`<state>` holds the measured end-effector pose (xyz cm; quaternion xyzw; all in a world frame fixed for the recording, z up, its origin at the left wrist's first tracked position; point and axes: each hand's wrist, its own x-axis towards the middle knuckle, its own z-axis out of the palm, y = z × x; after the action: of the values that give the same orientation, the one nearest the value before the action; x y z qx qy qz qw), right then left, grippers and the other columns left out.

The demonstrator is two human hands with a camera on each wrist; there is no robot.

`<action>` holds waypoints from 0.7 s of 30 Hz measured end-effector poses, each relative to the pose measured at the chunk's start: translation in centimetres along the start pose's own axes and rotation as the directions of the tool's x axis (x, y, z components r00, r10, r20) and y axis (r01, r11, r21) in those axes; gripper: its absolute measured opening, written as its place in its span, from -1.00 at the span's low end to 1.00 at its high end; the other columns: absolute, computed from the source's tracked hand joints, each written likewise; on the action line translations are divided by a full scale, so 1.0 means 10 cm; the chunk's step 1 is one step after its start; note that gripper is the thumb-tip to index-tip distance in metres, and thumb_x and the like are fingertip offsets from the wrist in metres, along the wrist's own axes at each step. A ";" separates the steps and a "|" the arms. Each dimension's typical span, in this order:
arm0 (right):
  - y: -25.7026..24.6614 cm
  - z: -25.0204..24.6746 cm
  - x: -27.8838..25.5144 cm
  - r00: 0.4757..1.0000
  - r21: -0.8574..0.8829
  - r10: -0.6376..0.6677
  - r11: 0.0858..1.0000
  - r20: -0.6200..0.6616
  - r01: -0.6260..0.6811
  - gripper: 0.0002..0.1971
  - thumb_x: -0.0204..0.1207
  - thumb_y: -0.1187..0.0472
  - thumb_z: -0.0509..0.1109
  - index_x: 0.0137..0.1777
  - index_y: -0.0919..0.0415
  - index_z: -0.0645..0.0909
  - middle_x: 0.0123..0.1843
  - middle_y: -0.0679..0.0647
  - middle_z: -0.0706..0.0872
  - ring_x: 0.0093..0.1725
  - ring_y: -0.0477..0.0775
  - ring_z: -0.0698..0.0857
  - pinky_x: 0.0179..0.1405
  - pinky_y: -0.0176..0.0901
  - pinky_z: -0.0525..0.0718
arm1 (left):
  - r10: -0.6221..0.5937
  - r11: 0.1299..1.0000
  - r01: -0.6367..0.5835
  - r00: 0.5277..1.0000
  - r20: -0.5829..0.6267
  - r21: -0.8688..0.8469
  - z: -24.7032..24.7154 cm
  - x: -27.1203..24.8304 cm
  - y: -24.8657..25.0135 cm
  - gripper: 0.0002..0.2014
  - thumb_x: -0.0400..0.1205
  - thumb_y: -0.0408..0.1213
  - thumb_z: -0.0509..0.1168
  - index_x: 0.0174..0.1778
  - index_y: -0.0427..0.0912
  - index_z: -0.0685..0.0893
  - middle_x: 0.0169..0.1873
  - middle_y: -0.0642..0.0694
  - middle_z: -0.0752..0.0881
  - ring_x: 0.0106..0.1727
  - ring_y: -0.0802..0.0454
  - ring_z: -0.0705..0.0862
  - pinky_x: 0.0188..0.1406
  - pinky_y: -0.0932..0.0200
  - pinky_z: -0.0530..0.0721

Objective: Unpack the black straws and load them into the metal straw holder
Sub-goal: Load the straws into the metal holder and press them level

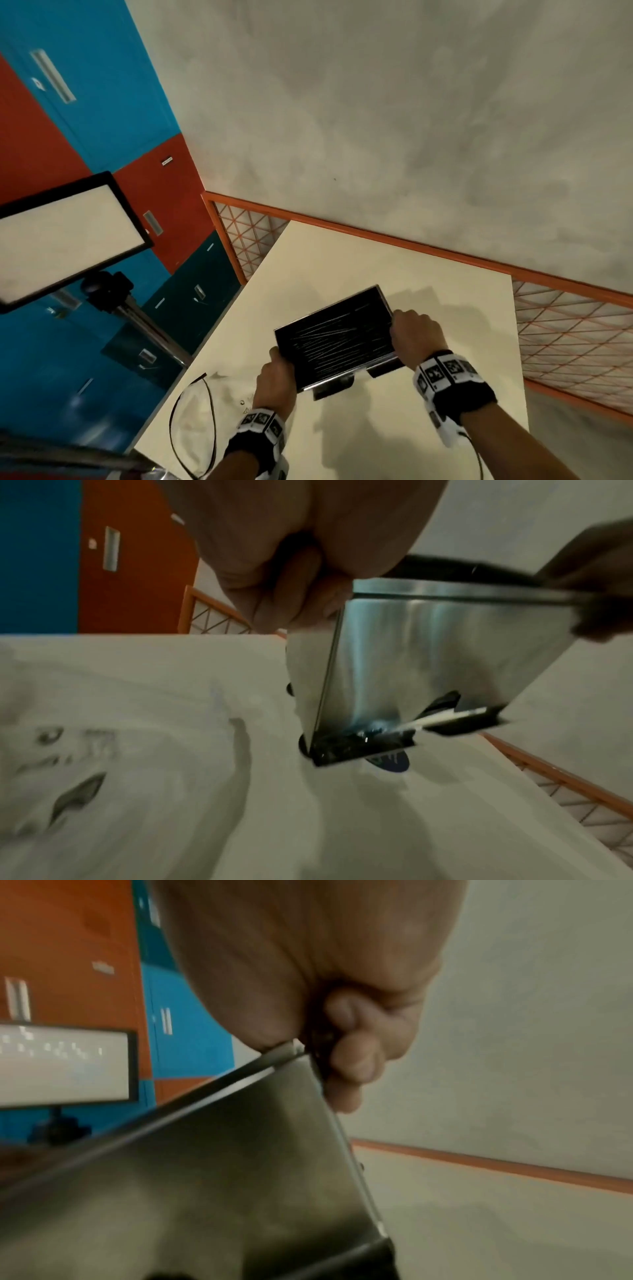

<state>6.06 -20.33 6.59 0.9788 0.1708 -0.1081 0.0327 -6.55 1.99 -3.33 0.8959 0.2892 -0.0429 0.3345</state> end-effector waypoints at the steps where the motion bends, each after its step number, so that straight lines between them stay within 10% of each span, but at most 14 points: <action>1: 0.08 0.09 0.03 1.000 0.033 0.018 0.999 0.021 -0.019 -0.84 0.69 0.17 0.16 0.11 0.17 0.54 0.11 0.12 0.70 0.10 0.24 0.73 -0.15 -0.05 0.53 | 0.027 0.999 -0.028 1.000 0.010 0.020 -0.03 0.04 0.04 -0.96 0.76 -0.33 0.03 0.08 -0.14 0.35 0.02 -0.31 0.71 0.04 -0.39 0.69 -0.10 -0.03 0.50; 6: 0.30 0.59 0.14 0.987 0.242 0.110 0.961 0.117 -0.136 -0.84 0.68 0.12 0.14 -0.10 0.13 0.47 0.01 0.16 0.72 0.01 0.28 0.73 -0.20 -0.08 0.55 | 0.103 0.967 -0.120 0.991 0.087 0.223 -0.07 0.22 0.18 -0.85 0.77 -0.32 0.03 0.20 -0.22 0.42 0.12 -0.28 0.68 0.13 -0.35 0.69 -0.06 0.01 0.47; 15: 0.37 0.93 0.18 0.965 0.269 0.143 0.942 0.218 -0.201 -0.72 0.70 0.10 0.14 0.16 0.23 0.61 0.14 0.21 0.71 0.12 0.31 0.71 -0.16 -0.08 0.51 | 0.079 0.929 -0.116 0.990 0.119 0.351 0.01 0.28 0.20 -0.77 0.78 -0.23 0.08 0.31 -0.21 0.42 0.18 -0.21 0.69 0.16 -0.25 0.71 -0.03 -0.04 0.59; 21: 0.27 0.75 0.11 0.989 0.261 0.144 0.956 -0.025 -0.133 -0.73 0.67 0.00 0.17 0.26 0.10 0.43 0.12 0.07 0.63 0.10 0.19 0.68 -0.21 -0.06 0.52 | 0.501 0.795 -0.477 0.865 0.040 0.375 0.07 0.37 0.37 -0.57 0.60 -0.27 0.28 0.42 -0.13 0.50 0.23 -0.10 0.54 0.19 -0.13 0.55 0.09 -0.02 0.62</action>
<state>6.51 -23.24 -0.90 0.9864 0.0870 -0.1054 -0.0916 -1.40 1.12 -2.78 0.9876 0.0447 0.0185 0.1492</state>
